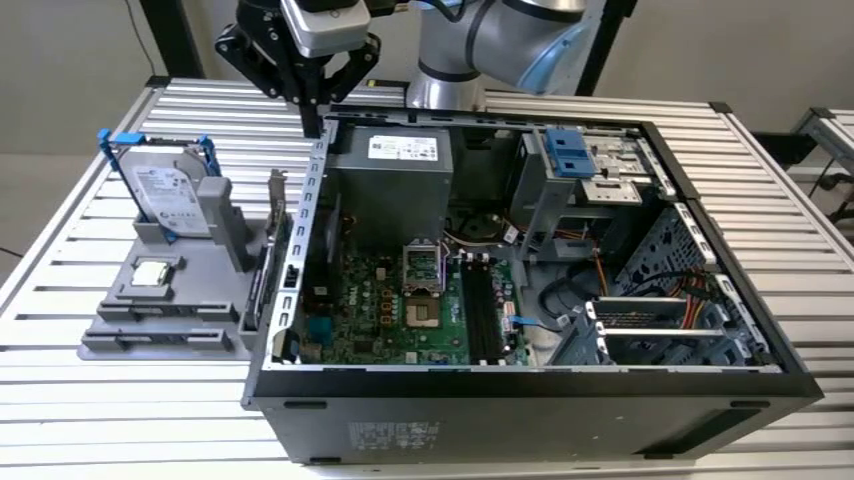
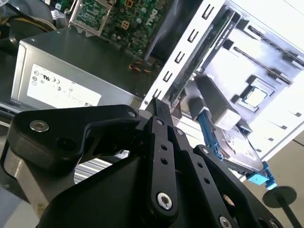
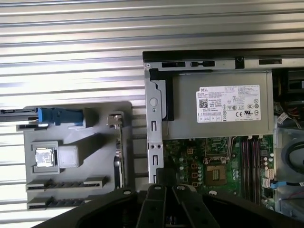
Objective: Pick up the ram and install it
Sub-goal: 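Reach for the ram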
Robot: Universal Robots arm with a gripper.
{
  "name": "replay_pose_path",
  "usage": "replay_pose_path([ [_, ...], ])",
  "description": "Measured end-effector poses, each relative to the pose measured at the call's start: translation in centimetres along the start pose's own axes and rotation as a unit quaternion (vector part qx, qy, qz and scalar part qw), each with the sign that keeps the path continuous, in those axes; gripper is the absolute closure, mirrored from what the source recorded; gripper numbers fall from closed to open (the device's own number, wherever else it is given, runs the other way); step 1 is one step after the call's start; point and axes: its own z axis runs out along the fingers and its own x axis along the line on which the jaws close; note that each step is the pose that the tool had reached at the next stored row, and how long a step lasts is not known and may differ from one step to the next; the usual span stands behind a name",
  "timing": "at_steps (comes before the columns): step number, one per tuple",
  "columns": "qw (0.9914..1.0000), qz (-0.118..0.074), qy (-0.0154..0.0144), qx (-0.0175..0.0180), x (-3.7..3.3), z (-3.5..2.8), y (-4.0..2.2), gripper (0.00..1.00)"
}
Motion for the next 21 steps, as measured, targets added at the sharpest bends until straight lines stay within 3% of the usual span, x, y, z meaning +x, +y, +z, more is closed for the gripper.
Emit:
replay_pose_path([
  [11,1.00000,0.000,0.0001,0.0000,1.92,-0.04,-0.14,1.00],
  [21,1.00000,0.000,0.0001,0.0000,4.08,-0.09,-0.29,1.00],
])
